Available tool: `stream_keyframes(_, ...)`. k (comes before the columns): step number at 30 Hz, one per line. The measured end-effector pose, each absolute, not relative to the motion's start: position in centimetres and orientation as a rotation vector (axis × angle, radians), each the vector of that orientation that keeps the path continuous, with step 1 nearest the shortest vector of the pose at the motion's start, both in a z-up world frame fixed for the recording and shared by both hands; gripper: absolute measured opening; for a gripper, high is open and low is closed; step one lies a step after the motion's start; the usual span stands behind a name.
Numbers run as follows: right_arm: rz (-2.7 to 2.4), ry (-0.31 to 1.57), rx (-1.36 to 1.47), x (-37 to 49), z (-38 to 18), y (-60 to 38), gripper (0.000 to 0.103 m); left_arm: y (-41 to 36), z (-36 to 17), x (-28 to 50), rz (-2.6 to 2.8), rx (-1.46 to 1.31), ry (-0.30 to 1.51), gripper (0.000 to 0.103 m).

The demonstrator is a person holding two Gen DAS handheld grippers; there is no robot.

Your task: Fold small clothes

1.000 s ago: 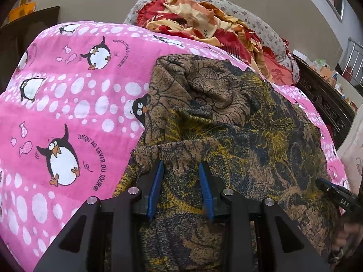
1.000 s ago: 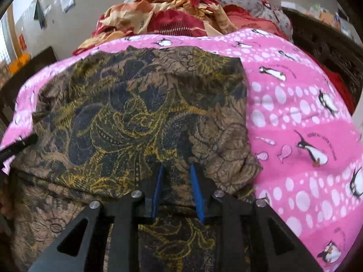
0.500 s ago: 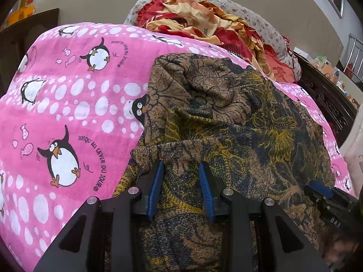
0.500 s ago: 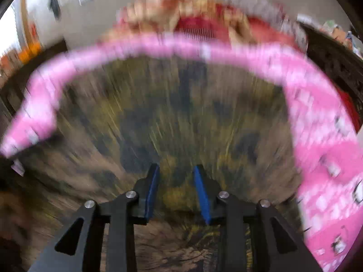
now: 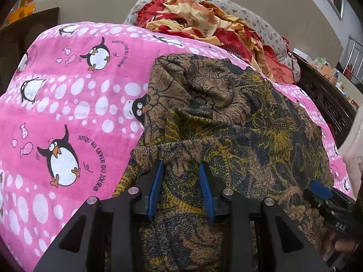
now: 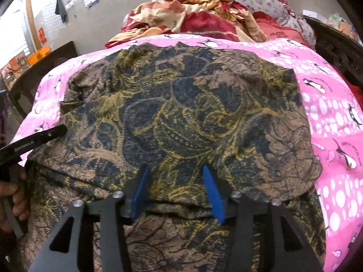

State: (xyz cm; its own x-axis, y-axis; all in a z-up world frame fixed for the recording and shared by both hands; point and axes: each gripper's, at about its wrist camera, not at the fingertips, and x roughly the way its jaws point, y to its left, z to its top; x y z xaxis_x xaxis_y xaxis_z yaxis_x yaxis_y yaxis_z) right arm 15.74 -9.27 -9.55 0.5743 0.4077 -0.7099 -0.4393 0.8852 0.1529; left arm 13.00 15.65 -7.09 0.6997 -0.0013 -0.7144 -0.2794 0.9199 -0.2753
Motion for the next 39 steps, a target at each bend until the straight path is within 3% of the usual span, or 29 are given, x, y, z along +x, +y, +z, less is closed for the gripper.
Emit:
stream_keyframes(2, 0.512, 0.822, -0.055, 15.6, -9.5, -8.9, 0.071, 15.7, -7.1, 13.0, 0.158, -0.384, 0.784, 0.012)
stream_keyframes(4, 0.514, 0.821, -0.085, 15.4, -9.6, -8.3, 0.073, 15.7, -7.1, 12.9, 0.158, -0.384, 0.784, 0.012)
stream_keyframes(39, 0.547, 0.832, -0.066, 15.6, -9.7, -8.2, 0.081, 15.6, -7.0, 13.0, 0.166, -0.368, 0.795, 0.013)
